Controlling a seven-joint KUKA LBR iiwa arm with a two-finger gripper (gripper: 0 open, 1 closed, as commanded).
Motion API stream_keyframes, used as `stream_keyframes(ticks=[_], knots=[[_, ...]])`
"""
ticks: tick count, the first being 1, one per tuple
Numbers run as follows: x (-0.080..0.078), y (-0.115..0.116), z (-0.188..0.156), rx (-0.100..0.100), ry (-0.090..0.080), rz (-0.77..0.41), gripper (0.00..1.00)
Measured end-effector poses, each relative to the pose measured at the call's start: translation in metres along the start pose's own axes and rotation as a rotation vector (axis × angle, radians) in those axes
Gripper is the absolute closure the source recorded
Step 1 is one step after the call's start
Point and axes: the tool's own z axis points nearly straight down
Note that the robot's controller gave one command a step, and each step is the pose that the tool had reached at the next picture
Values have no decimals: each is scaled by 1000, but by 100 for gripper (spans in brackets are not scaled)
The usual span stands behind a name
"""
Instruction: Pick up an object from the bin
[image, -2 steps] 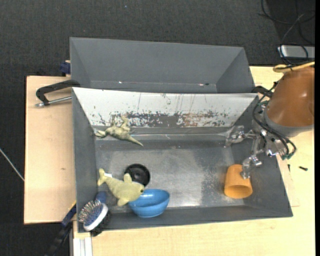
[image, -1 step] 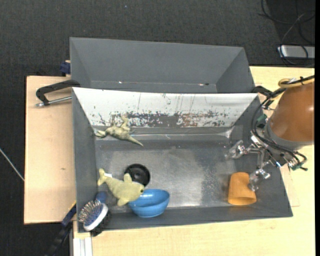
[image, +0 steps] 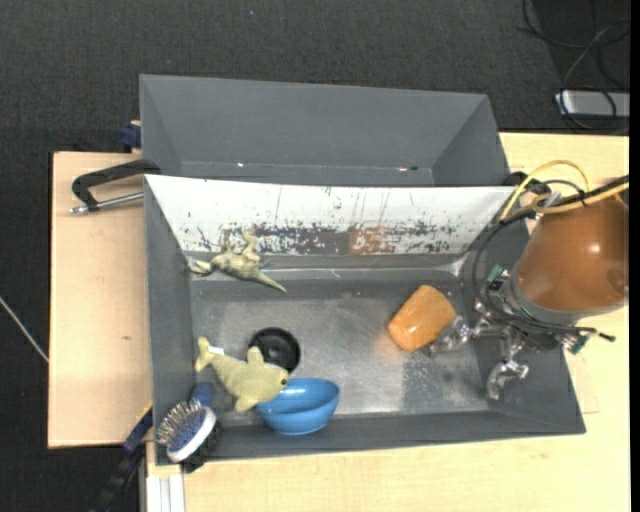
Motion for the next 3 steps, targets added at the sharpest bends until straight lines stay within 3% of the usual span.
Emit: stream_keyframes(ticks=[1,2,3], knots=[[-88,42,-25,10,0,157,0],[-126,20,-47,-7,27,256,0],[-180,45,-43,-4,18,45,0]])
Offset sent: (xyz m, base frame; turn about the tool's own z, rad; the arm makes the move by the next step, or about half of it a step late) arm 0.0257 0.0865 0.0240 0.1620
